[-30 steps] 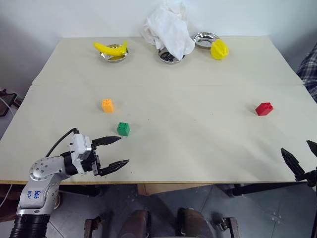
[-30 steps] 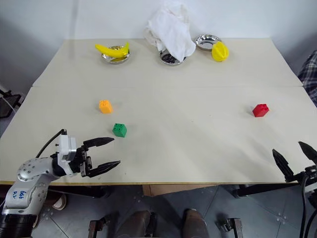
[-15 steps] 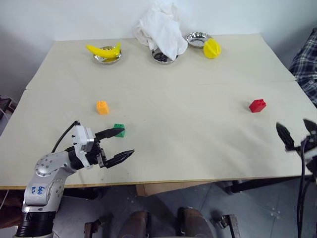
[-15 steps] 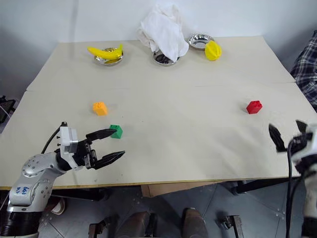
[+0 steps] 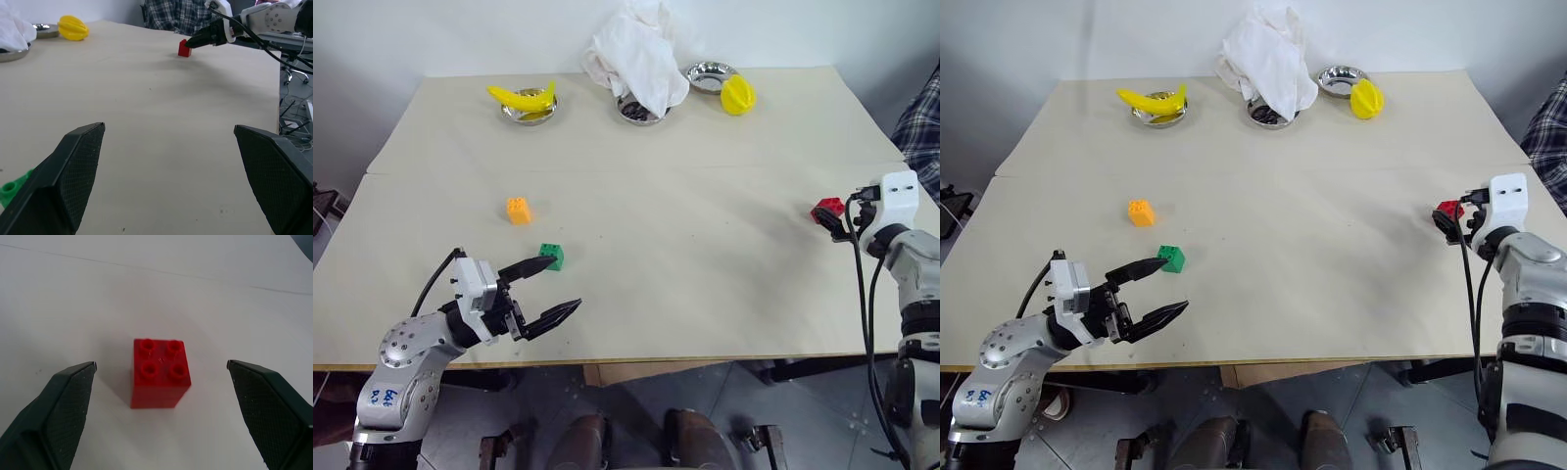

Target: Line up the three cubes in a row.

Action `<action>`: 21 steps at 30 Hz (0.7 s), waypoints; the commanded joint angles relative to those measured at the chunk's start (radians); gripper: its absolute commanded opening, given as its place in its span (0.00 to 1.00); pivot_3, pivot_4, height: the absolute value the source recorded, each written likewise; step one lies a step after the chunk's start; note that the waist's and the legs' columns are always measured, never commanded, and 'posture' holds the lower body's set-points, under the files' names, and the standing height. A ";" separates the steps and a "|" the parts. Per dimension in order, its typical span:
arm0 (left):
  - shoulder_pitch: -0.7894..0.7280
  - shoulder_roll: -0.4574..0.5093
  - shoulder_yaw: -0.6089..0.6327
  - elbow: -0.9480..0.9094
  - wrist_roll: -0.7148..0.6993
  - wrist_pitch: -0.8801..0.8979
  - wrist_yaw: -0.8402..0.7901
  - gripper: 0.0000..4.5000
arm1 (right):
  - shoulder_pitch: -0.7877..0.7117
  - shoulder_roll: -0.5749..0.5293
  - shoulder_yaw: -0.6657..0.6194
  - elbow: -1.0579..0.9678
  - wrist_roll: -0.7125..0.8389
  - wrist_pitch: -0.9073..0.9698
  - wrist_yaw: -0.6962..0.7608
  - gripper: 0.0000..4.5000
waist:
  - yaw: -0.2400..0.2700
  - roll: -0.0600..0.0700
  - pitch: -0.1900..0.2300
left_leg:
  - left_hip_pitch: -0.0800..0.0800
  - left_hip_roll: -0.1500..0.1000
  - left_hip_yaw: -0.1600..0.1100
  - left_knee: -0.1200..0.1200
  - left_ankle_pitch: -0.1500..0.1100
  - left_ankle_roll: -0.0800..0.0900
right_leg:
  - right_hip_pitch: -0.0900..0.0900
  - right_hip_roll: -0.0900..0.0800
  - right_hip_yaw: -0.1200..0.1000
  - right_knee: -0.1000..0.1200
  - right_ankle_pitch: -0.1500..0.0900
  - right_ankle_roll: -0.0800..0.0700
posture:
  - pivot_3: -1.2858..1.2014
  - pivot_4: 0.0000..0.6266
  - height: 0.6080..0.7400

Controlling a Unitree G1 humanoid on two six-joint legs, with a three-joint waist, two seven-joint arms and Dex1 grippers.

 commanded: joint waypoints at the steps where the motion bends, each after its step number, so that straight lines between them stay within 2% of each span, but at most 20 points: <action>1: 0.011 0.000 0.015 -0.036 -0.012 -0.008 0.008 1.00 | -0.057 -0.009 0.005 0.084 -0.023 -0.059 0.006 1.00 | 0.000 0.000 0.000 | 0.000 0.000 0.000 0.000 0.000 0.000 | 0.000 0.000 0.000 0.000 0.000 0.000 | 0.52 0.24 1.00; 6: 0.015 0.003 0.013 -0.040 -0.010 -0.011 0.011 1.00 | -0.115 -0.005 0.011 0.206 -0.042 -0.130 -0.005 1.00 | -0.001 0.000 0.000 | 0.000 0.000 0.000 0.000 0.000 0.000 | 0.000 0.000 0.000 0.000 0.000 0.000 | 0.52 0.24 1.00; 10: 0.014 0.007 0.017 -0.040 -0.009 -0.012 0.011 1.00 | -0.141 -0.001 0.008 0.262 -0.042 -0.163 0.011 0.82 | -0.001 0.000 0.000 | 0.000 0.000 0.000 0.000 0.000 0.000 | 0.000 0.000 0.000 0.000 0.000 0.000 | 0.52 0.24 1.00; 16: 0.012 0.011 0.023 -0.045 -0.008 -0.011 0.016 1.00 | -0.149 0.002 0.020 0.299 -0.052 -0.177 0.026 0.35 | -0.002 0.000 0.000 | 0.000 0.000 0.000 0.000 0.000 0.000 | 0.000 0.000 0.000 0.000 0.000 0.000 | 0.52 0.24 1.00; 17: 0.014 0.012 0.025 -0.045 -0.009 -0.012 0.016 1.00 | -0.150 0.001 0.016 0.300 -0.048 -0.185 0.034 0.33 | -0.002 0.000 0.000 | 0.000 0.000 0.000 0.000 0.000 0.000 | 0.000 0.000 0.000 0.000 0.000 0.000 | 0.52 0.24 1.00; 21: 0.023 0.018 0.041 -0.036 -0.013 -0.019 0.006 1.00 | -0.157 -0.010 0.015 0.285 -0.034 -0.213 0.162 0.33 | -0.002 0.000 0.000 | 0.000 0.000 0.000 0.000 0.000 0.000 | 0.000 0.000 0.000 0.000 0.000 0.000 | 0.52 0.24 1.00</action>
